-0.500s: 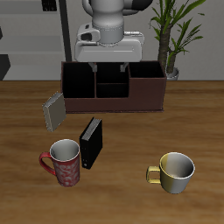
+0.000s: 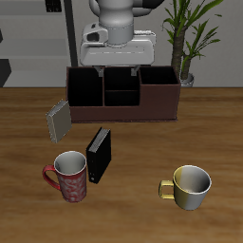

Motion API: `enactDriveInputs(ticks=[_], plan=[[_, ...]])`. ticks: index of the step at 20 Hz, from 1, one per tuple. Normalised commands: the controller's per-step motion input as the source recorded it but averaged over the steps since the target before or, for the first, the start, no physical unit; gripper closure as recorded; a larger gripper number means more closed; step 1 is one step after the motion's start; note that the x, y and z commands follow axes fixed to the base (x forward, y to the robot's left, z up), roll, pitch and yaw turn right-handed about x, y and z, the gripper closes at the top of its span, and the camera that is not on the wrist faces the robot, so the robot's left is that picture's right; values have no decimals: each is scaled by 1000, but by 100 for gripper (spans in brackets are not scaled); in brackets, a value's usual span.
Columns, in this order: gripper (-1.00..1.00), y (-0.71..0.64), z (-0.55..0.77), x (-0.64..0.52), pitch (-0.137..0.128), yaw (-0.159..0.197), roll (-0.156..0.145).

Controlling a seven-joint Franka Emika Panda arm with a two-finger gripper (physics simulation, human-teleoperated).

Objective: Place the red mug into the back desk caddy's right compartment

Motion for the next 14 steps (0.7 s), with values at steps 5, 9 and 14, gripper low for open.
enactDriveInputs(ticks=[5, 9, 14], plan=[[-100, -228, 153, 233, -3, 16, 23], [-100, -325, 165, 280, 3, 10, -28], [-100, -487, 193, 393, 22, -20, -24]])
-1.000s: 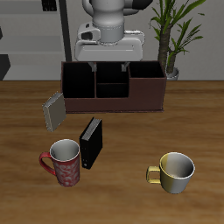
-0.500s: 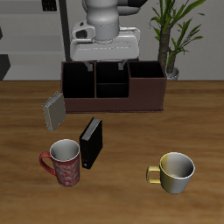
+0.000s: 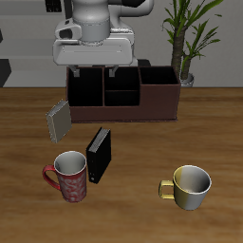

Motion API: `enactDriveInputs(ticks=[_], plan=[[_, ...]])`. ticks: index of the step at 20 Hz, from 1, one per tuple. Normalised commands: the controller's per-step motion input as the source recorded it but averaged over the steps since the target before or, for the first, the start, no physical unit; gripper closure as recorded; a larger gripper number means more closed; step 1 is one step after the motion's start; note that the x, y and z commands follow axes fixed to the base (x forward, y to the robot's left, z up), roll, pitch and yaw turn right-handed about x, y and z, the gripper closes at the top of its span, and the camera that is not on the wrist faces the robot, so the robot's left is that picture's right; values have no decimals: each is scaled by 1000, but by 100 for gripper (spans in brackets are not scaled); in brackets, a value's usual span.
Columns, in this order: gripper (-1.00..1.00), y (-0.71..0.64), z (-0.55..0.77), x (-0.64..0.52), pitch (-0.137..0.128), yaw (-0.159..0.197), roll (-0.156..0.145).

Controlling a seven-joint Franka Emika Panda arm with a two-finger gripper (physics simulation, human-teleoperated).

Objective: Place the red mug into the back desk caddy's right compartment

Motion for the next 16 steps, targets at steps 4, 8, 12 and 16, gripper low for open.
enactDriveInputs(ticks=[4, 8, 12, 16], plan=[[-100, -424, 98, 403, 21, 29, 8], [-100, -236, 5, 278, 8, 2, 20], [-100, -244, 18, 327, -52, 21, 3], [-100, -191, 103, 280, -44, 25, 26]])
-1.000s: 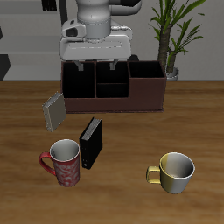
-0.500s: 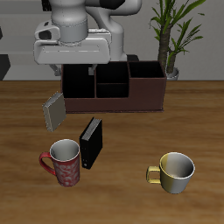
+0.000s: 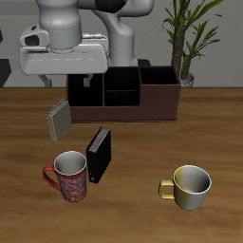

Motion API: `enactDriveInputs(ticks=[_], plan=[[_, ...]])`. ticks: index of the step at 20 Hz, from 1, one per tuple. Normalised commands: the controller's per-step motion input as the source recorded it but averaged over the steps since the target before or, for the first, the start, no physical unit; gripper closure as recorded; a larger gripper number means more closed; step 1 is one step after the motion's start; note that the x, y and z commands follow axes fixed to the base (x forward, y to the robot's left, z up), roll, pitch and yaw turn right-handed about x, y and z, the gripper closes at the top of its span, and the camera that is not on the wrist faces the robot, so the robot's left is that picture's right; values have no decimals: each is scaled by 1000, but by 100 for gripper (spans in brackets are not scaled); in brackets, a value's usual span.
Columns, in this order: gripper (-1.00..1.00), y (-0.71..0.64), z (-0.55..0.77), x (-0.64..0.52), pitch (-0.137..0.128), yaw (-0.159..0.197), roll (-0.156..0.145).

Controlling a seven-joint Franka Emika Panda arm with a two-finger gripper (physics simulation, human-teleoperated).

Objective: Place the red mug into the back desk caddy's right compartment

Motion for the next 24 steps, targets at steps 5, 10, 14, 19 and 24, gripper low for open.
enactDriveInputs(ticks=[5, 10, 14, 19, 24], plan=[[-100, -186, 12, 238, -31, -4, -40], [-100, 50, -88, 219, -15, -29, -24], [-100, 281, -287, 225, -25, 7, -6], [-100, 220, -281, 161, 3, -14, 26], [-100, 60, -272, 130, 11, -36, -10]])
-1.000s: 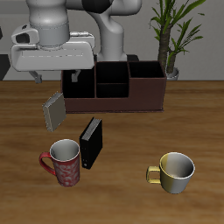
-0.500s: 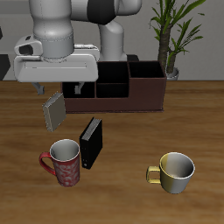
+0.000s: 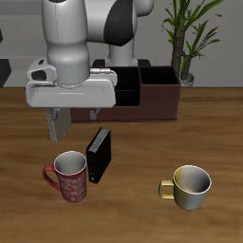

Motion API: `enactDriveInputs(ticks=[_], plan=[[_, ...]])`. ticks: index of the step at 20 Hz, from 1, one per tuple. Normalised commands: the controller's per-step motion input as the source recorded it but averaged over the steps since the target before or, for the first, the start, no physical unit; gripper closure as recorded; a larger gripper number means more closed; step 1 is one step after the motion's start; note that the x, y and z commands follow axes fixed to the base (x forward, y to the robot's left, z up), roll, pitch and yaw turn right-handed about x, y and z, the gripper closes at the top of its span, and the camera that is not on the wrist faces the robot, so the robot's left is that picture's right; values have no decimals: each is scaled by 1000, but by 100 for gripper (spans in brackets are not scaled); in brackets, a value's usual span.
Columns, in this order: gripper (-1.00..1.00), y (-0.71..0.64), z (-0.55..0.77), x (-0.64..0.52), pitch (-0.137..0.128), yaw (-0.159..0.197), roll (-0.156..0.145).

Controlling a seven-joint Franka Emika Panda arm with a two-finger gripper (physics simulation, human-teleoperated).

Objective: Place the red mug into the back desk caddy's right compartment

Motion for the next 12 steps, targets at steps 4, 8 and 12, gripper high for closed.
enactDriveInputs(ticks=[4, 8, 12], plan=[[-100, 39, -279, 25, -1, -45, -10], [-100, -6, -196, 2, -7, -56, -14], [-100, -61, -209, -23, -8, -34, -20]])
